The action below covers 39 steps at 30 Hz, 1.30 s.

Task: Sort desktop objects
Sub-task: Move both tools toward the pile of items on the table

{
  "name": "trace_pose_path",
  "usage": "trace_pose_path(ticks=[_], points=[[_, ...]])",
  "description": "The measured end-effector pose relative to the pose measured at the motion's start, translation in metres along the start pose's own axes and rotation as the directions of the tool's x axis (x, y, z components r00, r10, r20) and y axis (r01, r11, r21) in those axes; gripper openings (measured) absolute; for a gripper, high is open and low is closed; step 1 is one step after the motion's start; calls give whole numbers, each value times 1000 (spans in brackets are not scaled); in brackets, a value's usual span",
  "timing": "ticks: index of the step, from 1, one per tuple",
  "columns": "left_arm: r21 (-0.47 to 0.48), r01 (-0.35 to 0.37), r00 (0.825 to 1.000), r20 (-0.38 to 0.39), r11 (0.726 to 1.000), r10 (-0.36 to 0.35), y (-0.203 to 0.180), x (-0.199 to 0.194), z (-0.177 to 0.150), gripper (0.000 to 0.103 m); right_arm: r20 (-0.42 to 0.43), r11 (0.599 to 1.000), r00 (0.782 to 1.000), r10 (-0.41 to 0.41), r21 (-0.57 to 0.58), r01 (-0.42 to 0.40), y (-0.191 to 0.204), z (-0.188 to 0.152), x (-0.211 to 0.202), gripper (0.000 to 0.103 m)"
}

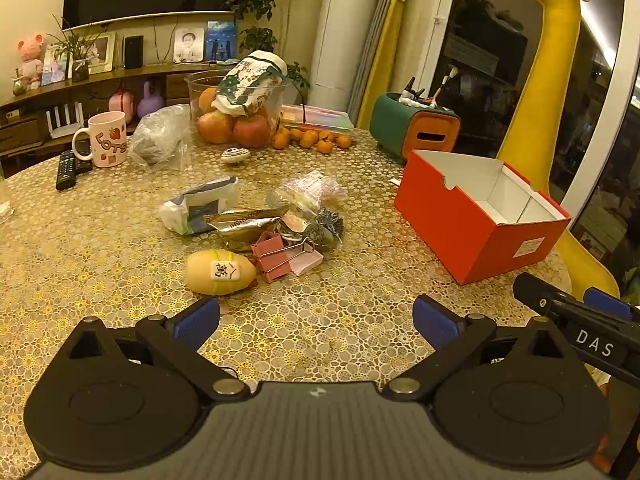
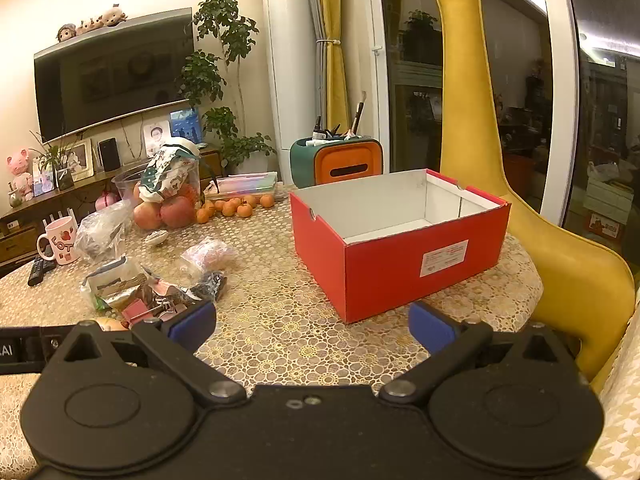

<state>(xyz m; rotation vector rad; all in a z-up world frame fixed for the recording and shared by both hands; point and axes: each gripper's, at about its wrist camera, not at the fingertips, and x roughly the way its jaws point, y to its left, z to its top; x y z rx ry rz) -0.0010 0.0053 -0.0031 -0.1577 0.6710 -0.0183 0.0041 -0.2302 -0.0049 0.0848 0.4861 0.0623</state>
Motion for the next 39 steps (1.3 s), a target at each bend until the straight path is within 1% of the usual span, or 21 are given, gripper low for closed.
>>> trace_pose_path(ticks=[9, 17, 25, 32, 37, 39], points=[[-24, 35, 999, -2, 999, -35, 3, 1, -1, 103, 1, 1000, 1000, 13, -2, -13, 0, -1, 1, 102], [-29, 39, 999, -10, 999, -39, 7, 7, 1, 103, 29, 996, 996, 81, -42, -80, 6, 1, 2, 102], [-63, 9, 1000, -23, 998, -10, 24, 24, 7, 103, 5, 991, 994, 105, -87, -104, 12, 2, 17, 102], [-13, -14, 1000, -25, 1000, 14, 28, 42, 9, 103, -14, 980, 989, 148, -132, -149, 21, 8, 36, 102], [-9, -22, 999, -38, 1000, 22, 37, 58, 11, 103, -21, 969, 985, 170, -178, -171, 30, 14, 55, 102], [-5, -29, 999, -32, 1000, 29, 41, 63, 13, 103, -33, 964, 983, 181, -190, -184, 33, 16, 64, 102]])
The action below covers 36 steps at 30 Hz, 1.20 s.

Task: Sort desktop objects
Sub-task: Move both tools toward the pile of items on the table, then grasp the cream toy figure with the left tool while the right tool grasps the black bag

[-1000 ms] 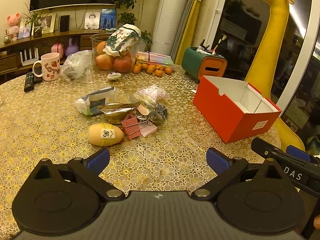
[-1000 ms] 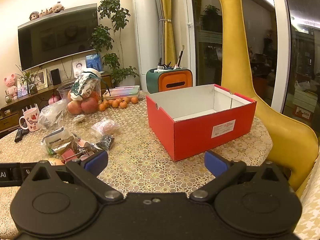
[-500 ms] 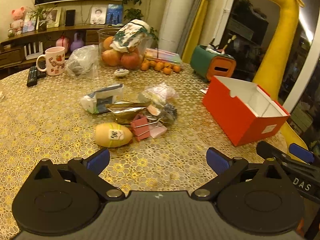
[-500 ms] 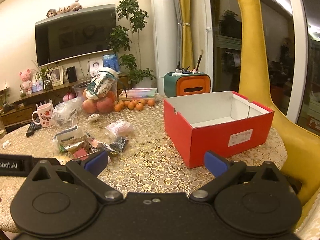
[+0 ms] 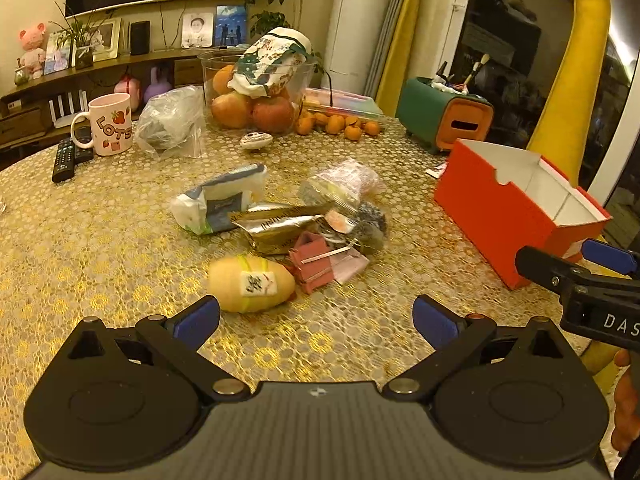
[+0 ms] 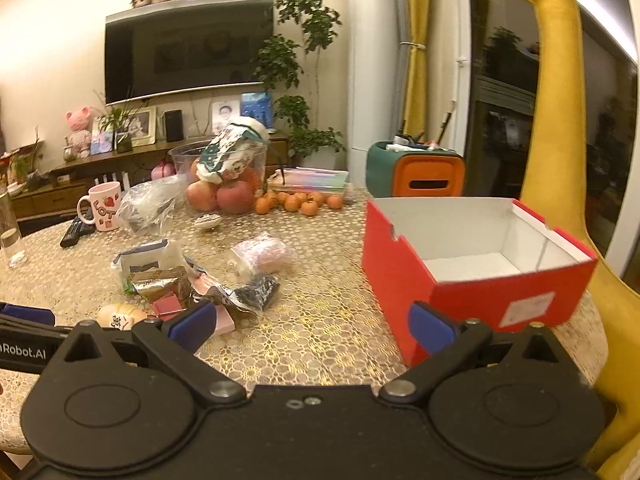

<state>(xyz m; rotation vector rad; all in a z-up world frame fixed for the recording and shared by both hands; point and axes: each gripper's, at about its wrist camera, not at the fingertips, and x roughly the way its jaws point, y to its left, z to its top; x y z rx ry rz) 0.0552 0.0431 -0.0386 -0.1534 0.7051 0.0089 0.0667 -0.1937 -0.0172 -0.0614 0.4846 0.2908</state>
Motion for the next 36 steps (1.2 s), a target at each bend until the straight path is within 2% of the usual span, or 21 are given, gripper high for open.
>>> trace_pose_path(ticks=[8, 13, 21, 29, 36], points=[[42, -56, 998, 28, 998, 55, 15, 25, 6, 103, -48, 997, 998, 44, -60, -46, 5, 8, 45, 102], [75, -76, 997, 8, 994, 76, 20, 46, 4, 103, -72, 993, 997, 37, -114, -45, 12, 9, 76, 100], [112, -95, 995, 2, 989, 95, 21, 67, 3, 103, -117, 994, 992, 47, -97, -58, 12, 31, 128, 97], [86, -115, 993, -27, 990, 118, 27, 88, 6, 103, -239, 995, 967, 94, -15, -100, 16, 41, 179, 95], [58, -114, 991, -59, 992, 117, 30, 101, 6, 103, -294, 995, 951, 94, 15, -94, 19, 36, 208, 90]])
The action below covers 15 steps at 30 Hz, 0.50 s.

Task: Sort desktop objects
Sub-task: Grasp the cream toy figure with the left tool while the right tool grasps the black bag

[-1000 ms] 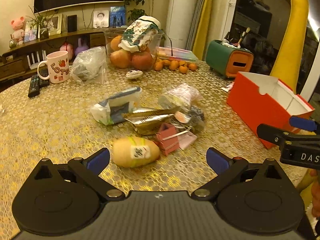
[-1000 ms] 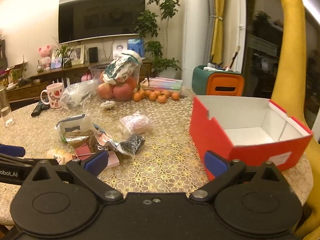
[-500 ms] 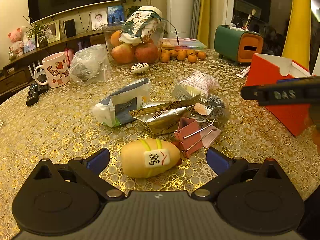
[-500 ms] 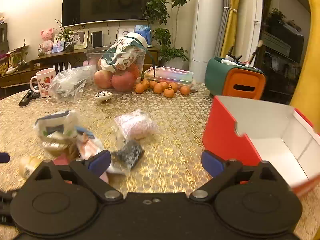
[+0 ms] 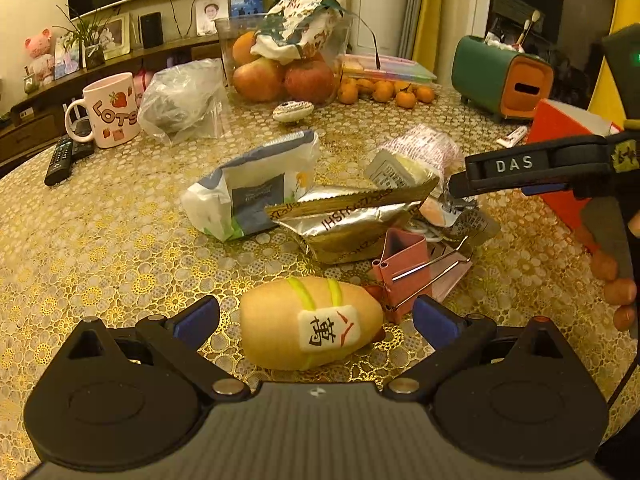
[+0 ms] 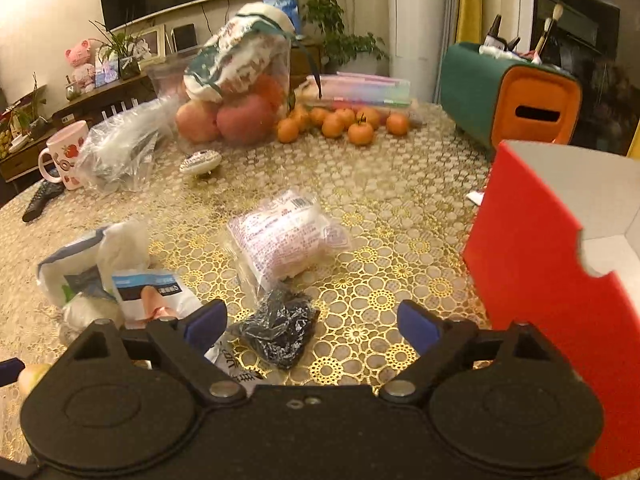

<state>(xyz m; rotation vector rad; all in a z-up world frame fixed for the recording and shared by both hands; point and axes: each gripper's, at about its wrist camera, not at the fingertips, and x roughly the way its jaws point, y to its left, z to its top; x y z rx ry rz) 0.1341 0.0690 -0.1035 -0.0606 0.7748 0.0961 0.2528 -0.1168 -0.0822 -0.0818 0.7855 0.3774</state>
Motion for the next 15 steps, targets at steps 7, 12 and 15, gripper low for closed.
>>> trace_pose_path(ticks=[7, 12, 15], points=[[-8, -4, 1000, 4, 1000, 4, 0, 2, -2, 103, -44, 999, 999, 13, 42, -12, -2, 0, 17, 81], [-13, 3, 1000, 10, 1000, -3, 0, 2, -1, 97, -75, 998, 997, 36, 51, -32, 2, -1, 24, 76], [-7, -5, 1000, 13, 1000, 5, 0, 2, -1, 94, -82, 997, 995, 48, 57, -43, 4, -2, 25, 71]])
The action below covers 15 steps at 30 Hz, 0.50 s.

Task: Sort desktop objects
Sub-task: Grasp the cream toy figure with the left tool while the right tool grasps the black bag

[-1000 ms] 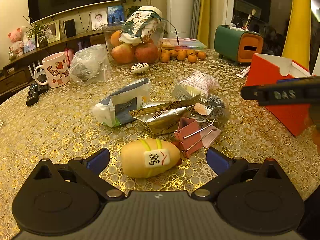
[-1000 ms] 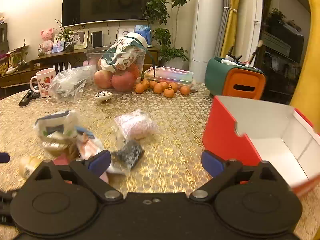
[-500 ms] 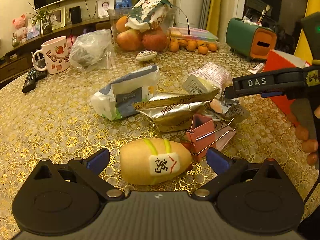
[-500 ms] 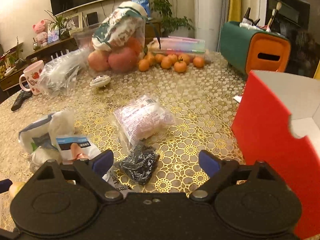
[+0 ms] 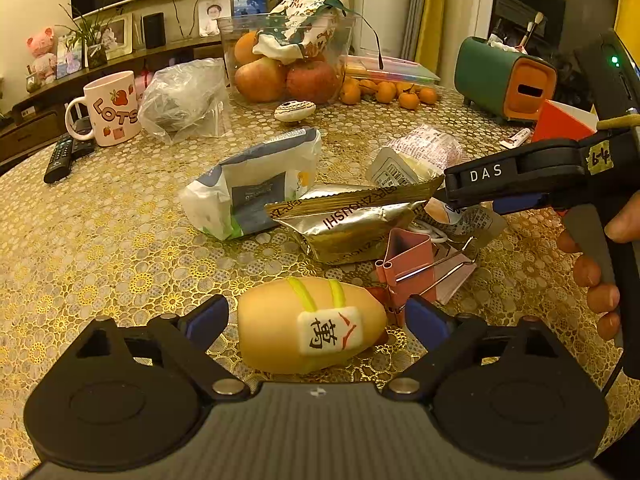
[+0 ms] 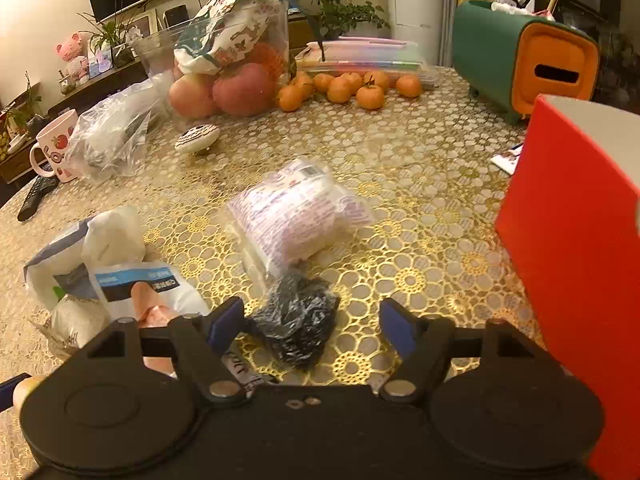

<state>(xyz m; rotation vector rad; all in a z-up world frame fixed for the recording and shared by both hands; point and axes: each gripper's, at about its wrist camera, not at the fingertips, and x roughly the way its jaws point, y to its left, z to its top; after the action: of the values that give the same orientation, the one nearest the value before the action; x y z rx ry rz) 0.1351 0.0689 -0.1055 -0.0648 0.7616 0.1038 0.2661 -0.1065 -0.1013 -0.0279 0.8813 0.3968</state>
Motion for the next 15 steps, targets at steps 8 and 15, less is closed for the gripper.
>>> trace_pose_path(ticks=[8, 15], points=[[-4, 3, 1000, -24, 1000, -4, 1, 1, -3, 77, -11, 1000, 1000, 27, 3, -27, 2, 0, -2, 52], [-5, -1, 1000, -29, 1000, 1, 2, -3, -5, 75, -1, 1000, 1000, 10, -3, -10, 0, 2, -8, 38]])
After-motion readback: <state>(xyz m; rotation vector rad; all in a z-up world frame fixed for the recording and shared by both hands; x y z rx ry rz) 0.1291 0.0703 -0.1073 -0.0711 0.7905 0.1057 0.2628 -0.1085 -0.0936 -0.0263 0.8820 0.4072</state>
